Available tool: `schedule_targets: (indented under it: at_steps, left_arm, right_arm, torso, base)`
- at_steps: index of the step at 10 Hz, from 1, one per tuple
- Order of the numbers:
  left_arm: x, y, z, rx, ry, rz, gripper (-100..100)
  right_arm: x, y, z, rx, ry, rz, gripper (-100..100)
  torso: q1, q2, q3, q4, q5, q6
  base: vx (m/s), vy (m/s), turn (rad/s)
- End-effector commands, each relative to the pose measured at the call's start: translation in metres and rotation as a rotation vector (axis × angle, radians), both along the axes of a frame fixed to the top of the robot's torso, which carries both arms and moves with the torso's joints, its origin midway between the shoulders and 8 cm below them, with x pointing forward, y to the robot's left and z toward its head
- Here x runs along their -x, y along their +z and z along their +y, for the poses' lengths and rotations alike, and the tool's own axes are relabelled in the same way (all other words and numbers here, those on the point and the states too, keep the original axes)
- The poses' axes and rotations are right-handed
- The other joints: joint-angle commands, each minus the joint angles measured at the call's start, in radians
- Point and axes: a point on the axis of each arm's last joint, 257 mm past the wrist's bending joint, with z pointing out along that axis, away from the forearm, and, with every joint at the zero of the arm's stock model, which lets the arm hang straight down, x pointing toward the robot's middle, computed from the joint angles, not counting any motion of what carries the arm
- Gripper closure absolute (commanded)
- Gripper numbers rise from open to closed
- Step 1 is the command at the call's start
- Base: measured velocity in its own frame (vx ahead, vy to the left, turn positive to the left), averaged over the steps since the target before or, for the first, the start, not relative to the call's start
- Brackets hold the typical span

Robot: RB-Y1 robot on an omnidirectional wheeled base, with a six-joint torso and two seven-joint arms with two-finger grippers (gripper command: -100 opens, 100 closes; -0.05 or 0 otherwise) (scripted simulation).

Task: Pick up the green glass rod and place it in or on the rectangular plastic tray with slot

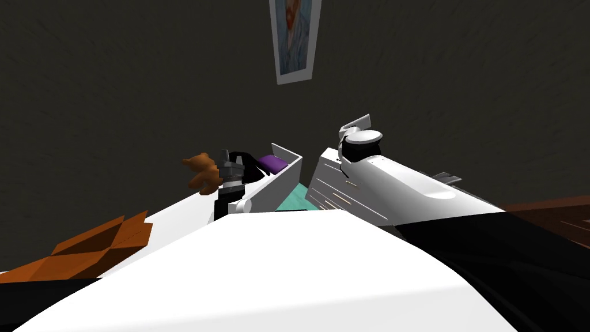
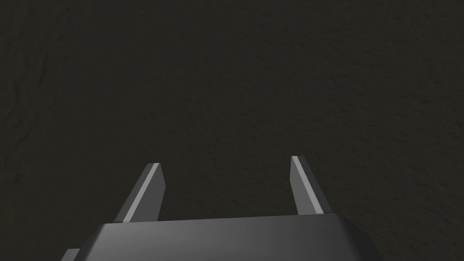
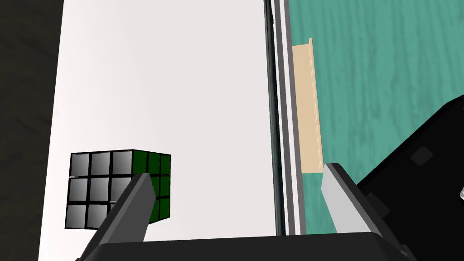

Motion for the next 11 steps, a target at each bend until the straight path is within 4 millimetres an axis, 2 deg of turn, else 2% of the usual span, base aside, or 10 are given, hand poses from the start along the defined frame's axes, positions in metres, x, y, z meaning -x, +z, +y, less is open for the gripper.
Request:
schedule_targets:
  at_steps: [1, 5, 6, 7, 8, 9, 10, 11]
  left_arm:
    - [0.000, 0.000, 0.000, 0.000, 0.000, 0.000, 0]
    - [0.000, 0.000, 0.000, 0.000, 0.000, 0.000, 0]
    - [0.000, 0.000, 0.000, 0.000, 0.000, 0.000, 0]
    - [0.000, 0.000, 0.000, 0.000, 0.000, 0.000, 0]
    - [0.000, 0.000, 0.000, 0.000, 0.000, 0.000, 0]
    - [0.000, 0.000, 0.000, 0.000, 0.000, 0.000, 0]
    - [0.000, 0.000, 0.000, 0.000, 0.000, 0.000, 0]
    - [0.000, 0.000, 0.000, 0.000, 0.000, 0.000, 0]
  right_arm:
    - [0.000, -0.015, 0.022, -0.070, -0.004, 0.010, -100]
    - [0.007, -0.038, 0.060, -0.198, -0.030, 0.056, -100]
    - [0.010, -0.041, 0.066, -0.215, -0.036, 0.067, -100]
    - [0.007, -0.039, 0.062, -0.202, -0.030, 0.059, -100]
    - [0.008, -0.039, 0.064, -0.205, -0.032, 0.061, 0]
    - [0.006, -0.053, 0.061, -0.202, -0.025, 0.059, -100]
    - [0.007, -0.047, 0.062, -0.205, -0.028, 0.063, -100]
    - [0.007, -0.048, 0.062, -0.204, -0.028, 0.061, 100]
  torso:
    - [0.000, 0.000, 0.000, 0.000, 0.000, 0.000]
    - [-0.001, -0.001, -0.001, 0.000, 0.000, 0.000]
    - [0.000, -0.001, -0.001, 0.000, 0.000, 0.000]
    - [0.000, -0.001, 0.000, 0.000, 0.000, 0.001]
    - [0.000, 0.001, 0.000, 0.000, 0.000, 0.001]
    - [0.000, 0.002, 0.001, 0.000, 0.000, 0.001]
    - [-0.001, 0.003, 0.002, 0.001, 0.000, 0.001]
    - [-0.001, 0.003, 0.002, 0.001, 0.000, 0.001]
  base:
    - [0.044, -0.015, 0.092]
    - [0.048, -0.021, 0.072]
    - [0.041, -0.011, 0.030]
    - [0.016, -0.005, 0.006]
    - [0.000, 0.000, 0.000]
    - [-0.023, -0.016, -0.033]
    - [-0.016, -0.009, -0.008]
    - [0.000, 0.000, 0.000]
